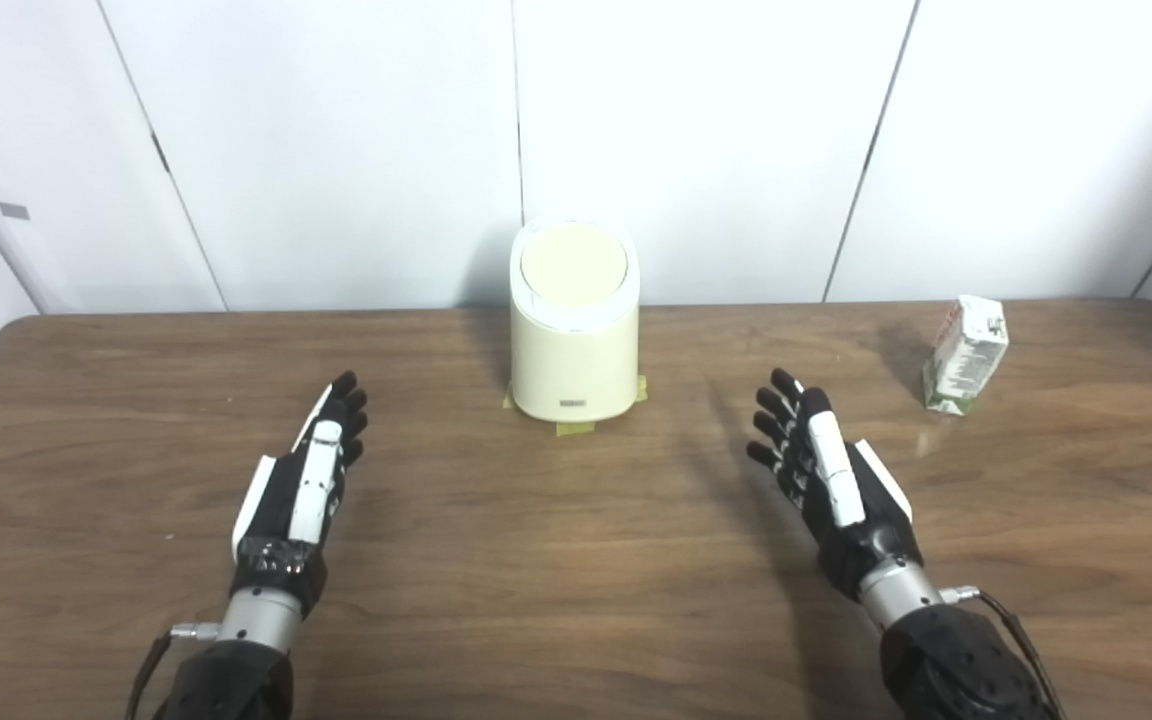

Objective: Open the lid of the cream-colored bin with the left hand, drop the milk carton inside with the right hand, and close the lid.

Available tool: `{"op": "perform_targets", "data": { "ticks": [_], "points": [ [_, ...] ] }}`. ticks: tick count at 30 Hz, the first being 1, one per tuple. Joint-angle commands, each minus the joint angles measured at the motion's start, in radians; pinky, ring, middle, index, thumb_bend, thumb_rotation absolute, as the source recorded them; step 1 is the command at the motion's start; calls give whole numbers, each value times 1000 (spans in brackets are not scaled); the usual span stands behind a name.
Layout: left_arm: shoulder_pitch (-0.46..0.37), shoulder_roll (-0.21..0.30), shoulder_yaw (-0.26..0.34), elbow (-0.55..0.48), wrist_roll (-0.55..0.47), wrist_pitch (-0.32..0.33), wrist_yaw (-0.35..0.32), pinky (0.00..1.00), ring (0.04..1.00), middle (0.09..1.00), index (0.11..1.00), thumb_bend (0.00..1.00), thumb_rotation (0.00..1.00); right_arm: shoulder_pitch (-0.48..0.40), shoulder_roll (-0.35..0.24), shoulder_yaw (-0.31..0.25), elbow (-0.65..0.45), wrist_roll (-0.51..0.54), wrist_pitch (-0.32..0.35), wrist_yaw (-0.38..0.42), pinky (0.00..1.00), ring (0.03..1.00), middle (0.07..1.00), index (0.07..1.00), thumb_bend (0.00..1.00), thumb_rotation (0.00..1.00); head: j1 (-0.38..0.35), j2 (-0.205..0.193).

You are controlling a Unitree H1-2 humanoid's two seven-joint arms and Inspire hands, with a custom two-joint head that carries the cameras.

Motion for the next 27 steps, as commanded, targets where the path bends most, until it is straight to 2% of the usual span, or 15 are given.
{"op": "perform_targets", "data": {
  "ticks": [1,4,7,9,11,13,15,17,22,27],
  "points": [
    [-56,17,-7,-20,15,-3,2,963,967,971,994,509,899,-42,-1,-10,-5,11,-58,3,923,971,975,992,584,1000,-1,-6],
    [-85,24,-10,-27,37,23,14,942,961,973,999,562,751,-43,-5,-14,12,20,-69,11,936,972,972,989,613,1000,-1,-15],
    [-138,51,-32,-50,113,106,26,973,959,957,996,618,641,-44,-8,-18,28,28,-82,17,951,974,969,986,633,1000,-1,-21],
    [-183,62,-32,-53,122,139,21,921,945,947,986,645,559,-44,-10,-18,33,27,-83,17,950,971,967,982,640,1000,2,-23],
    [-232,62,-11,-41,78,159,6,835,926,954,996,676,462,-42,-13,-15,35,23,-83,17,940,968,966,981,650,1000,6,-27],
    [-295,66,7,-14,33,168,-11,839,928,960,999,705,436,-41,-15,-12,37,21,-81,17,935,967,966,980,654,1000,4,-31],
    [-348,74,17,14,-7,169,-26,832,923,968,1000,713,363,-40,-17,-9,37,20,-80,19,935,971,972,986,653,1000,4,-34],
    [-404,91,7,47,-20,169,-30,832,904,959,1000,738,336,-39,-18,-7,37,20,-85,20,936,973,973,989,642,1000,4,-34],
    [-549,166,-76,147,62,169,-92,814,924,953,994,759,310,-42,-19,-10,47,15,-96,18,930,973,970,990,634,1000,7,-36],
    [-682,186,-126,261,186,169,-191,839,924,960,974,740,230,-42,-13,-12,44,20,-87,16,923,969,970,992,634,1000,8,-38]
  ]
}}
